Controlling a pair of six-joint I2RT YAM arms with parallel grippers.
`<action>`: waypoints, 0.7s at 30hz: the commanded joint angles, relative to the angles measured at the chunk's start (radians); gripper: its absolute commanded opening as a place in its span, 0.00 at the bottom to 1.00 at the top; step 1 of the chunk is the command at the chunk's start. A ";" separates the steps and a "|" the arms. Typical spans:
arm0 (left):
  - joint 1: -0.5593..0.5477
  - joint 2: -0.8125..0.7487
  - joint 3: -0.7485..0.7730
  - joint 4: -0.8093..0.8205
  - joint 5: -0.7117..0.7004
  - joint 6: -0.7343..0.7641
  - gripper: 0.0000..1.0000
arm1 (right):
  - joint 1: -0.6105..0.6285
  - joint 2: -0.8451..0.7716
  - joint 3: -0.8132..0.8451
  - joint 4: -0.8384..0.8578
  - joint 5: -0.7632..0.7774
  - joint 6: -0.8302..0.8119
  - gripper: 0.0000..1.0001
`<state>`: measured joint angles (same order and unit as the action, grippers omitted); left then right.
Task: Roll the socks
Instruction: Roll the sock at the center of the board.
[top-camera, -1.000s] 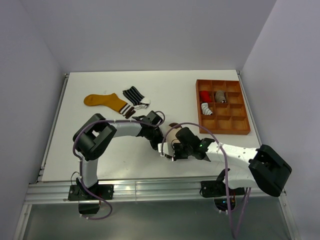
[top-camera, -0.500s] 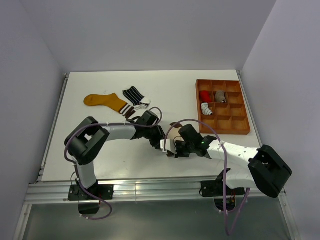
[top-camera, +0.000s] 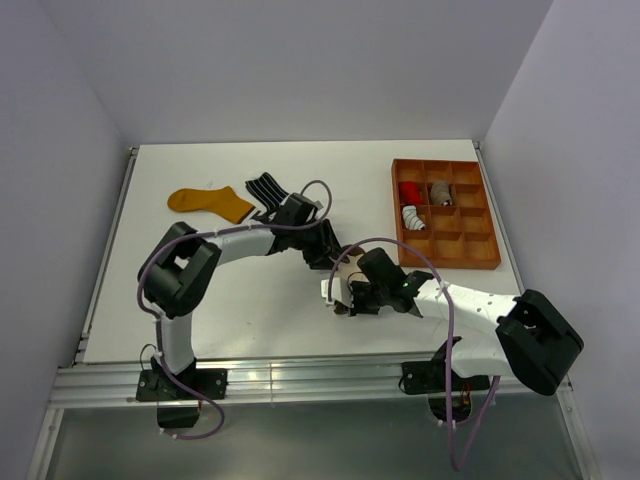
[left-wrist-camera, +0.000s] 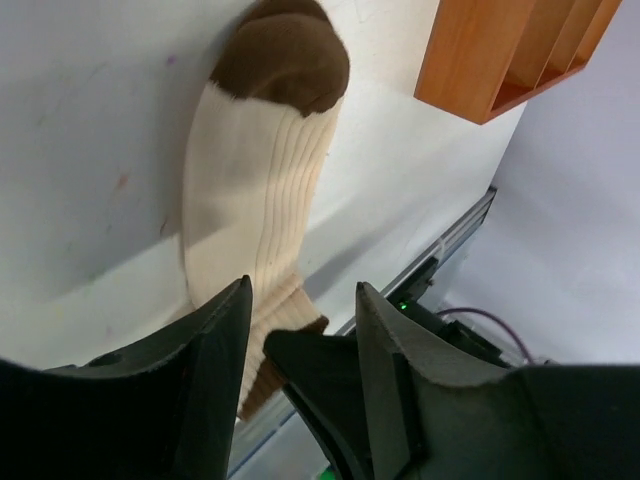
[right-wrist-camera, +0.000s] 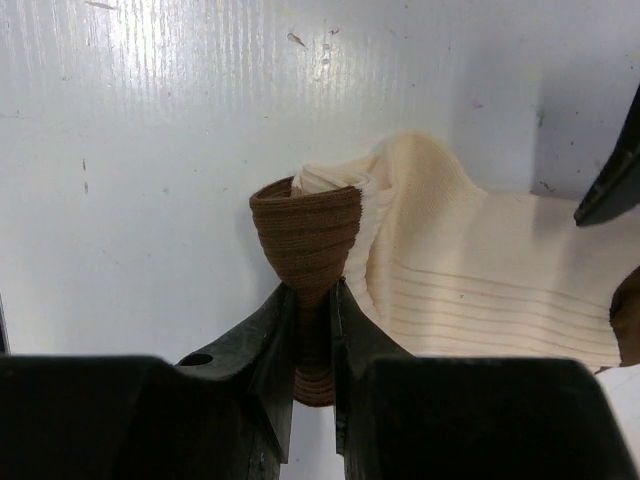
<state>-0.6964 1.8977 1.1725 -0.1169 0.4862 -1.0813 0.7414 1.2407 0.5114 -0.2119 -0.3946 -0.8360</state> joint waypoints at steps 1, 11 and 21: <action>0.001 0.081 0.070 0.020 0.101 0.150 0.52 | -0.007 0.016 0.021 -0.067 -0.007 -0.006 0.12; 0.003 0.184 0.131 -0.074 0.074 0.167 0.47 | -0.007 0.019 0.033 -0.083 -0.003 -0.008 0.12; 0.058 0.127 -0.063 -0.029 -0.012 0.064 0.44 | -0.142 0.144 0.179 -0.372 -0.213 -0.112 0.11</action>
<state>-0.6571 2.0247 1.1671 -0.0891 0.5793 -1.0195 0.6395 1.3373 0.6361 -0.4007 -0.5190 -0.8932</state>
